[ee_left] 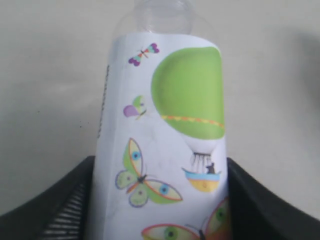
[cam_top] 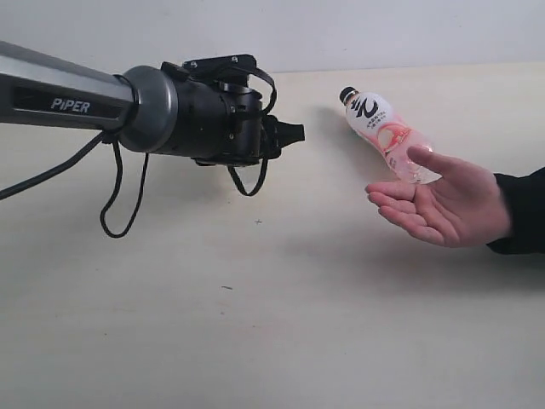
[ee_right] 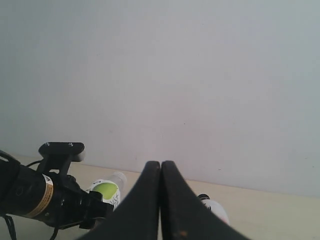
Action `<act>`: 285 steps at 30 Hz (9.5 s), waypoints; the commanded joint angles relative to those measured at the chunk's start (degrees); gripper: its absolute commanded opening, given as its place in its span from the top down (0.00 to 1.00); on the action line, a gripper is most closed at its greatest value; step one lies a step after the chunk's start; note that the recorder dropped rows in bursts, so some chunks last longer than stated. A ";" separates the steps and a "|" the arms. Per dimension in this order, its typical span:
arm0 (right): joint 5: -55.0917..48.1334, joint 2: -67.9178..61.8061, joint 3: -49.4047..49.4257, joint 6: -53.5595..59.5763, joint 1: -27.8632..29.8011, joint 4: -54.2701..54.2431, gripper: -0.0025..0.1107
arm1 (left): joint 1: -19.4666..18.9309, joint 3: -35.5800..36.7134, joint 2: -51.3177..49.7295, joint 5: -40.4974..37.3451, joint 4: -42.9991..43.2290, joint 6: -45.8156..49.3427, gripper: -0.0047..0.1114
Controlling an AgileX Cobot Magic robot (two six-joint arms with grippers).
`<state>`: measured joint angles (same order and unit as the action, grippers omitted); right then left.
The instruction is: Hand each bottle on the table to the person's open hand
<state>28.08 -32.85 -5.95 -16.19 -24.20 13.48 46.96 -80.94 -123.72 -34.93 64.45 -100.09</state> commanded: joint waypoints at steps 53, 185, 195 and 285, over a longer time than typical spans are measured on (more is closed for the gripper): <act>0.22 0.19 0.13 0.00 0.19 0.20 0.98 | 17.08 3.41 8.40 20.32 7.28 -21.62 0.96; 0.22 0.19 0.13 0.00 0.19 0.10 0.98 | -31.42 55.30 60.06 57.95 7.80 7.61 0.96; 0.22 0.19 0.13 0.00 0.19 0.10 0.98 | -47.01 74.75 73.27 73.16 -22.35 38.69 0.96; -87.34 -99.28 -105.07 35.61 5.53 -16.34 0.18 | -50.34 80.94 109.10 45.90 -9.59 32.35 0.96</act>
<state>-60.31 -131.31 -110.59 18.79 -18.89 -2.59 -3.39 -0.02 -15.03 11.45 55.13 -67.80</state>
